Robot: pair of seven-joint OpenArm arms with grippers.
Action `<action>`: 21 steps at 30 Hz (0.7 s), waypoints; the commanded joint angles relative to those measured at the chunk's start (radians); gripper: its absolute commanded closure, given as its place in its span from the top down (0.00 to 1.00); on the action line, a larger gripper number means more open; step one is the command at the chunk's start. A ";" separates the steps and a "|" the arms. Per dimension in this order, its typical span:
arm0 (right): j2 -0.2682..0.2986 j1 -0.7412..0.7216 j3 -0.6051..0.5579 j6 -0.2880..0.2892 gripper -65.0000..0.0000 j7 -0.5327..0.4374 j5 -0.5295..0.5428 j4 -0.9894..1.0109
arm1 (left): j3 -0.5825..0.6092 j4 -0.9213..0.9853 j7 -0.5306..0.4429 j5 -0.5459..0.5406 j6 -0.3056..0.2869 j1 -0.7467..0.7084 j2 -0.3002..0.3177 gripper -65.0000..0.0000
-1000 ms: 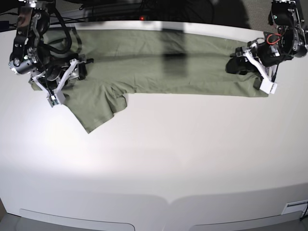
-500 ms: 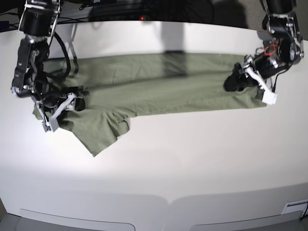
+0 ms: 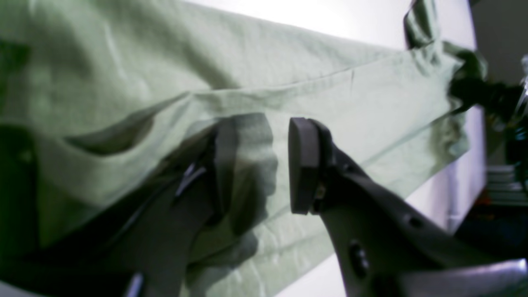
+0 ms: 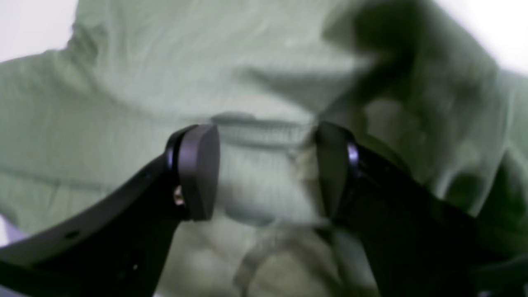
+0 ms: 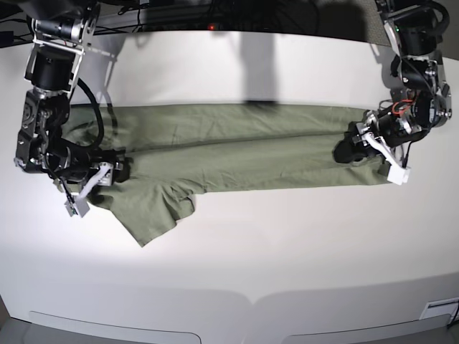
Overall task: Fold the T-shirt properly
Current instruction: 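Lay the folded hem down along the collar edge with both grippers, then open the right gripper and move it to the strip's end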
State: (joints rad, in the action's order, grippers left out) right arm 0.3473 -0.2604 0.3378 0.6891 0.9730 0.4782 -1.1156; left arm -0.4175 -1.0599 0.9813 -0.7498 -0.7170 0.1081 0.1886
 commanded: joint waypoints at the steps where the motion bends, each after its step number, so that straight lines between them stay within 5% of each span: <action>1: 0.026 -0.026 0.002 0.009 0.57 -0.006 0.045 -0.040 | 0.000 -0.001 0.055 0.029 0.019 0.000 0.014 0.34; 6: 0.063 -0.027 0.002 0.009 0.57 0.058 0.150 -0.177 | 0.000 -0.002 0.081 -0.048 0.019 0.000 0.021 0.34; 9: 0.074 -0.031 0.002 0.009 0.57 0.009 0.150 -0.241 | 0.000 -0.002 0.086 -0.068 0.019 0.000 0.027 0.34; 14: 0.056 -0.097 0.001 0.009 0.57 -0.196 -0.045 -0.218 | 0.000 -0.002 0.103 -0.109 0.019 0.000 0.028 0.34; 21: 0.037 -0.284 -0.016 0.009 0.57 -0.338 -0.176 0.045 | 0.000 -0.002 0.103 -0.152 0.019 0.006 0.028 0.34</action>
State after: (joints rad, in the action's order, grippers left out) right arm 0.3714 -0.5125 0.3199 0.6930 0.6605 0.2848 -1.0481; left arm -0.4175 -1.0531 1.0748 -0.9001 -0.7025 0.1028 0.2050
